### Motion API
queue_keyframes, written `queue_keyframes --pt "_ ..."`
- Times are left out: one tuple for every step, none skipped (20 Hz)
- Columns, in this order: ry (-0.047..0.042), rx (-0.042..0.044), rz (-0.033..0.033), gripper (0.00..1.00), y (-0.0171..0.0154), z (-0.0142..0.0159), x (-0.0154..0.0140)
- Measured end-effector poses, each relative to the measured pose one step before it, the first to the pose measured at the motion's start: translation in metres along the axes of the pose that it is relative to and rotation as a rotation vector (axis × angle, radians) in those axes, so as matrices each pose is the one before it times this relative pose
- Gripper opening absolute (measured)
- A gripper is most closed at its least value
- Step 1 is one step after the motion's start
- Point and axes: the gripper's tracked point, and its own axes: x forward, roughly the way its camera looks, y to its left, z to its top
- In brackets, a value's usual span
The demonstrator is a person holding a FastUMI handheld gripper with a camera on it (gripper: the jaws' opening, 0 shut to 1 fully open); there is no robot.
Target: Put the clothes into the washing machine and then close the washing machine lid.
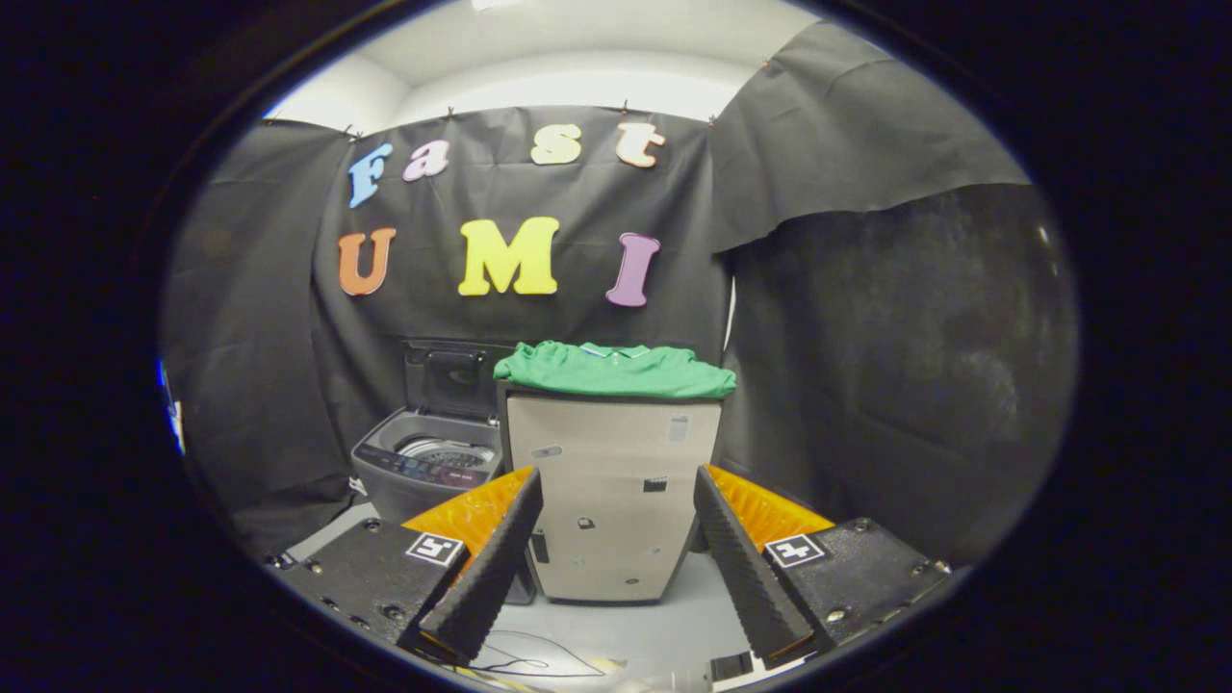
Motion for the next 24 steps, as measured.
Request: queue_keyframes --pt "-0.00252 0.00408 -0.00167 0.99 -0.00083 0.00171 0.00118" --pt "-0.00207 -0.00106 -0.00461 0.99 -0.00137 0.00234 0.00168" --pt "-0.00623 -0.00178 -0.00393 0.99 -0.00073 0.00356 0.00139" --pt "-0.00012 -0.00135 -0.00418 0.99 0.00005 0.00282 0.00125" --pt "-0.00207 -0.00042 -0.00431 0.99 -0.00046 0.00285 0.00147" --pt "-0.00406 -0.00064 -0.00328 0.99 0.00033 0.00533 0.00171" --pt "-0.00102 -0.00188 -0.00608 0.99 0.00029 0.00469 0.00233" --pt "-0.00201 -0.00245 -0.00547 0.99 0.00045 0.00596 0.00173" --pt "-0.00041 -0.00327 -0.00803 0.99 0.00014 0.00652 0.00243" --pt "-0.00428 -0.00285 -0.00999 0.99 -0.00082 0.00826 0.00286" --pt "-0.00185 -0.00011 -0.00824 0.99 0.00065 0.00885 0.00355" --pt "0.00402 0.00335 -0.00795 0.99 0.00160 0.00920 0.00323" --pt "0.00290 0.00611 -0.00165 0.99 0.00242 0.00935 0.00352" --pt "-0.00377 0.00609 -0.00419 0.99 0.00200 0.01090 0.00365" --pt "-0.00595 0.00340 -0.00826 0.99 -0.00005 0.01152 0.00550" --pt "-0.00212 0.00160 -0.00384 0.99 0.00138 0.01142 0.00613" --pt "0.00012 0.00333 -0.00906 0.99 0.00067 0.00935 0.00811" --pt "0.00145 0.00797 -0.00239 0.99 0.00186 0.01102 0.00692" --pt "0.00176 0.00863 0.00434 0.99 0.00338 0.01022 0.00854" --pt "0.00572 0.00494 0.00086 0.99 0.00208 0.00749 0.01301" --pt "0.00147 0.00224 0.00283 0.99 0.00119 0.01010 0.01113" --pt "-0.00056 0.00727 0.00148 0.99 0.00037 0.01074 0.01232" --pt "0.00290 0.00959 -0.00134 0.99 0.00048 0.01159 0.01272" --pt "0.00426 0.00069 -0.00280 0.99 -0.00086 0.00896 0.01315"
